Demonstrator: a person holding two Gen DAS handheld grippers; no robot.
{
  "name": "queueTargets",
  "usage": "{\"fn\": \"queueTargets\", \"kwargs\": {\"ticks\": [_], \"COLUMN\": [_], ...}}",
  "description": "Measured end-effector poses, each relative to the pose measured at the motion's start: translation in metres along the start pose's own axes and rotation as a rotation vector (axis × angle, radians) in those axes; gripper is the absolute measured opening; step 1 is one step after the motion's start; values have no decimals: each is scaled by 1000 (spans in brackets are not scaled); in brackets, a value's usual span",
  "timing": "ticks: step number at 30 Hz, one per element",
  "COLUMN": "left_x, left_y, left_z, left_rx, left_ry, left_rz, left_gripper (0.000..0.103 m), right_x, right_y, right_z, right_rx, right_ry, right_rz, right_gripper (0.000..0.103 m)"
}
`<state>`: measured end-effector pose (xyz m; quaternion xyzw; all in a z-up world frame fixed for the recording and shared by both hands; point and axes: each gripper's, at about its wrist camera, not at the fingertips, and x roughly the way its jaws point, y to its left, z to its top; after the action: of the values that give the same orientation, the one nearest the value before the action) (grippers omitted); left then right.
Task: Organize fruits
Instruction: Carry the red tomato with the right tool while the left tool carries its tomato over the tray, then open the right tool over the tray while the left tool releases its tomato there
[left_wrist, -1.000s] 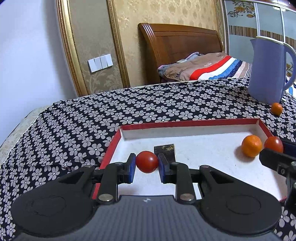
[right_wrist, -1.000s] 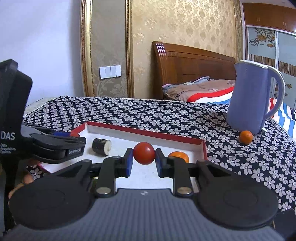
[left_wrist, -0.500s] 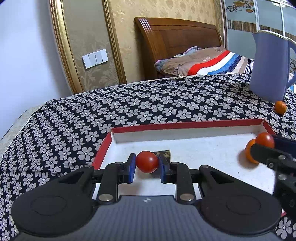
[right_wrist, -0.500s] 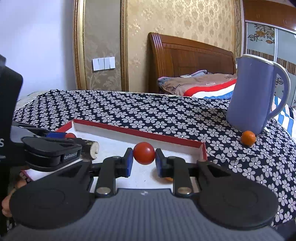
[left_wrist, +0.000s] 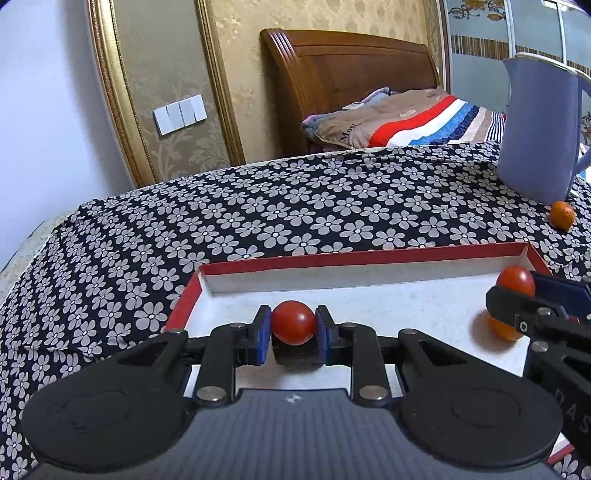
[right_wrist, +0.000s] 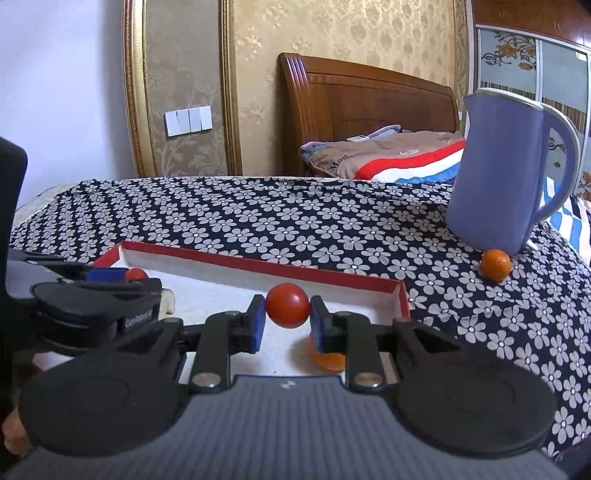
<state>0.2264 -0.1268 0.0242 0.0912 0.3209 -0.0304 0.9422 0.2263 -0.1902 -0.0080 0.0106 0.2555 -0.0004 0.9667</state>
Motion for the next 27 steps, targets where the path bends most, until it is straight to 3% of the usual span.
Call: {"fn": "queueTargets", "kwargs": {"ticks": [8, 11, 16, 19, 27], "left_x": [3, 4, 4, 2, -21], "left_y": [-2, -3, -7, -11, -1], "left_z": [1, 2, 3, 4, 2], "left_rx": [6, 9, 13, 32, -1], "left_ry": [1, 1, 2, -12, -18], "left_rz": [0, 2, -8, -6, -59], "left_gripper": [25, 25, 25, 25, 25], "right_x": [-1, -12, -42, -70, -115], "right_y": [-3, -5, -10, -13, -13], "right_z": [2, 1, -4, -18, -67], "right_rx": [2, -6, 0, 28, 61], "right_ry": [1, -21, -77, -129, -159], "right_rz": [-18, -18, -18, -14, -40], "right_gripper": [26, 35, 39, 49, 57]}}
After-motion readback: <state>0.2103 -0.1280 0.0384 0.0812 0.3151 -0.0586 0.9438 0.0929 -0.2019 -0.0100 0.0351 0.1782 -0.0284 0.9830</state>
